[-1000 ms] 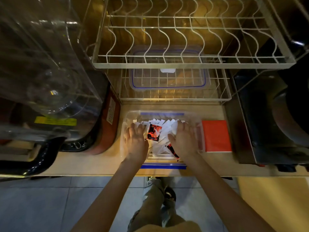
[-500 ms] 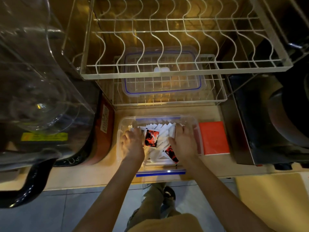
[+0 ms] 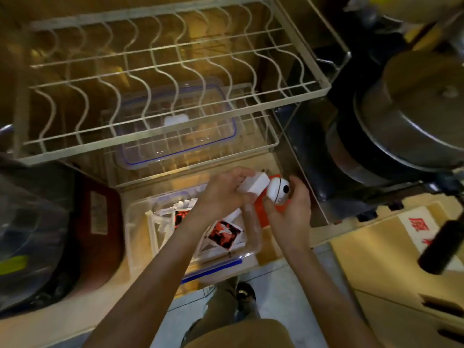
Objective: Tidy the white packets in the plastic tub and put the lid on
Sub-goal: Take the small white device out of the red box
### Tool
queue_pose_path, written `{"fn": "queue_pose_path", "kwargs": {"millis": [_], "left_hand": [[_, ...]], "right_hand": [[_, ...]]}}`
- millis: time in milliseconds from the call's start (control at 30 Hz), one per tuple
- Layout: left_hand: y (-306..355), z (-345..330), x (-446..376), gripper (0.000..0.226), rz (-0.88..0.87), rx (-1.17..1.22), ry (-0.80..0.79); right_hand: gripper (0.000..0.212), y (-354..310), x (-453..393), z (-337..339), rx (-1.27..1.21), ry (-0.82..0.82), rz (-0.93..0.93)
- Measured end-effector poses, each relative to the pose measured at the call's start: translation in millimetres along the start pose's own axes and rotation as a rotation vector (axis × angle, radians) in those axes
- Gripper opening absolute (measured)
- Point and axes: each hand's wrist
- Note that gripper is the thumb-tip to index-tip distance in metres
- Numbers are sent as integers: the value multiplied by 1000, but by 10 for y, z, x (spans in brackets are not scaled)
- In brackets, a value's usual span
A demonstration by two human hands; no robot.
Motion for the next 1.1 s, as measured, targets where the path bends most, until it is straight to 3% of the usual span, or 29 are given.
{"fn": "queue_pose_path", "kwargs": {"millis": [167,433,767,867,967,1100], "left_hand": [[-30,-427,-432,44,-234,-423,-8],[-166,-666,-691,30,-263,-780,-145],[-191,-574,-617,31,-284,-773,-162],[-141,-414,-500,29,-323,-631,-85],[-112,-168,-301,20,-253,-451,21],[-251,111,-36,11,-190,-445,99]], "right_hand": [[68,303,-25,96,75,65,-97],[61,514,-113,-36,218,-77,-140],[63,523,-163,-170,333,-119,-131],[64,447,-141,-80,346,-65,-77],[47,276,-70,48,196,-26,102],[23,35,60,35,88,-288,220]]}}
Point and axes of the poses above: each hand's wrist, its own x-axis away from the middle knuckle, its own z-axis out of the back of the hand, y = z × x, and after that the axes turned 6 degrees about y, right-handed
